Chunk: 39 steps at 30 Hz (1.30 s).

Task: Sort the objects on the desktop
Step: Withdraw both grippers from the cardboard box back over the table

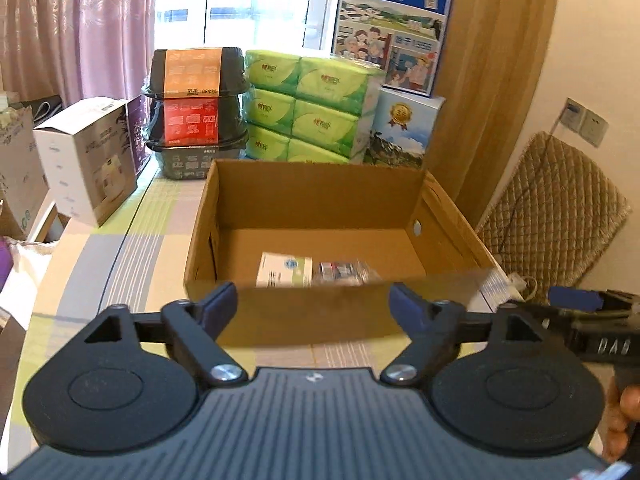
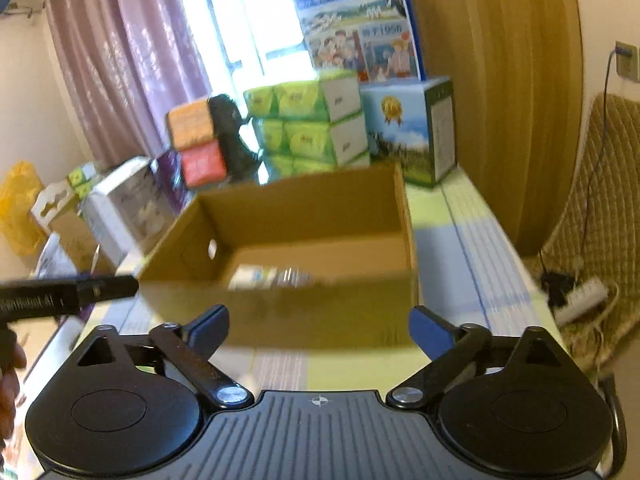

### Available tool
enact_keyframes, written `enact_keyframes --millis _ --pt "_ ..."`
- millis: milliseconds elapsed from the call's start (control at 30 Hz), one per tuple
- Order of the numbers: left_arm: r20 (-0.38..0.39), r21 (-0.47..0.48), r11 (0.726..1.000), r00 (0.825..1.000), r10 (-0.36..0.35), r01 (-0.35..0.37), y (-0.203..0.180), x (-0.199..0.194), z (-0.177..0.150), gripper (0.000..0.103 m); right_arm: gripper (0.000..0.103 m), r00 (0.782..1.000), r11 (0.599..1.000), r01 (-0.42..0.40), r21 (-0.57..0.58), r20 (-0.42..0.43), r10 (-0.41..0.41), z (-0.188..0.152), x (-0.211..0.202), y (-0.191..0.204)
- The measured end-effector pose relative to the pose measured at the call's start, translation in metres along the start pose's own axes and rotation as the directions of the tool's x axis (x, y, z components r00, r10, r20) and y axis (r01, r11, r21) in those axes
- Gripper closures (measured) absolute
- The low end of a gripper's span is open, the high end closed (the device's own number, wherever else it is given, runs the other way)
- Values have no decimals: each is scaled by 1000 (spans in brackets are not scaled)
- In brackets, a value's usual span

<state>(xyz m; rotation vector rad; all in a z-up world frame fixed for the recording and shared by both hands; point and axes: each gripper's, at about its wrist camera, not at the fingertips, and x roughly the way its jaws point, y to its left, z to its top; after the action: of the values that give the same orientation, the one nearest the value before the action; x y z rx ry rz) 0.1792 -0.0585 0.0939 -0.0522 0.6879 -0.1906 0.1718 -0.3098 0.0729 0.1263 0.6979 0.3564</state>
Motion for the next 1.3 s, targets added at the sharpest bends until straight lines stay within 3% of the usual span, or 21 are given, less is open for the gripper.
enact_keyframes --millis 100,300,600,933,1300 --pt "-8 28 1000 1000 8 -8 -9 -22 -23 3 2 999 1000 -6 -16 -44 5 -25 -18 8" --pt "-41 13 1000 999 28 -28 -13 -55 -70 2 2 992 999 6 -50 -127 -12 -63 -43 17" --pt "-104 -54 997 993 53 -59 -5 -83 -127 2 2 987 997 0 -83 -159 -13 -99 -69 22" --pt "-140 -71 993 987 84 -94 5 -97 -155 2 2 978 994 20 -106 -205 -42 -124 -83 27" --pt "-164 -78 993 984 73 -87 5 -94 -166 2 2 973 995 18 -103 -227 -41 -133 -81 25"
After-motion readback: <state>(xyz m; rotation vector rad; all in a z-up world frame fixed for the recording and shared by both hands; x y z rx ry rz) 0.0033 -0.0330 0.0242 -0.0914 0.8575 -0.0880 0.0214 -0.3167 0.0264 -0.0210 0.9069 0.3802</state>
